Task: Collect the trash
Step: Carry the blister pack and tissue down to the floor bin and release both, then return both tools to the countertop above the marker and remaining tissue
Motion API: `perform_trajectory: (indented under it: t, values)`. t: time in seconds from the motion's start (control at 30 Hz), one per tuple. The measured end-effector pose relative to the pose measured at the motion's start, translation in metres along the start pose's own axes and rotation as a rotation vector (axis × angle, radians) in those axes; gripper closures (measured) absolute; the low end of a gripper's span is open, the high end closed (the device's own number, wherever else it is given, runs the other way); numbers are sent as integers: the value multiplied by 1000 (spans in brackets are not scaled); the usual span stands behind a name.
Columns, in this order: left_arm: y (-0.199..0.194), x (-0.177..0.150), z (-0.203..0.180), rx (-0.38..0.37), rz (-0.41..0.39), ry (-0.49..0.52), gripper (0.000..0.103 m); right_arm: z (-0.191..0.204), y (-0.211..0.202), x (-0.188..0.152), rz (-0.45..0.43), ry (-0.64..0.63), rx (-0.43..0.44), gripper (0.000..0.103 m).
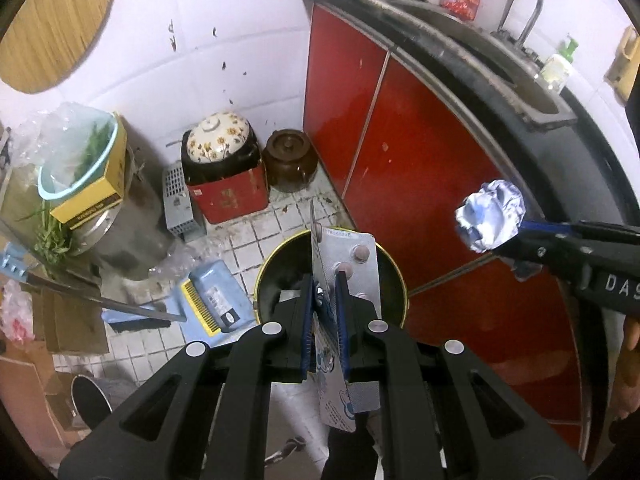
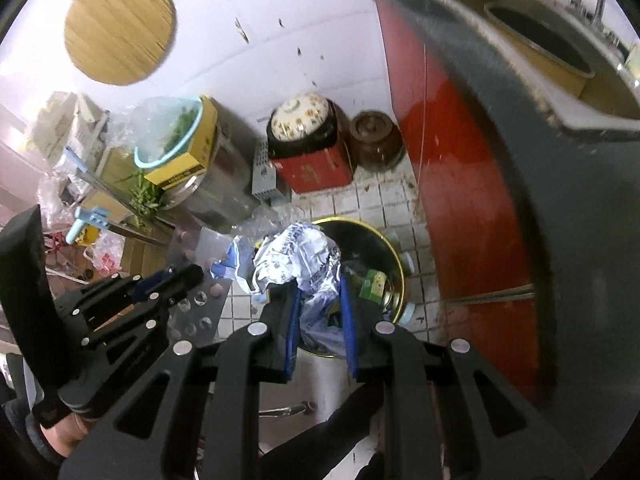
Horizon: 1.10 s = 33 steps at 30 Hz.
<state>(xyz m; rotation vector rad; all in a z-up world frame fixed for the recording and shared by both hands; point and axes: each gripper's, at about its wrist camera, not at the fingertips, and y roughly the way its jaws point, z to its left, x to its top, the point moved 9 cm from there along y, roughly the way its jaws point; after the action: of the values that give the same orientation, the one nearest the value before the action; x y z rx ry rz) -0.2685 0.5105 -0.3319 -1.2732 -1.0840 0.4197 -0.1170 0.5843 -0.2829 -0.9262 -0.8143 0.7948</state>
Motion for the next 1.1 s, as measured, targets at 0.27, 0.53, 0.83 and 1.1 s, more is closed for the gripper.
perform_trajectory:
  t: [0.27,0.53,0.83,1.1]
  values:
    - [29,-2,9,-6,38,2,61,9,24,6,18,7,-5,37]
    - [24,2,9,-10,2,-2,37,-2,7,10,-10,17,-3,36]
    - [-4,15,-26,-19,-49,65,34,-20,-40,7,-67,47,0,36]
    - [-63,26,-101,-58,-148,233,18,-72,-149,-28,-200,77,-82,31]
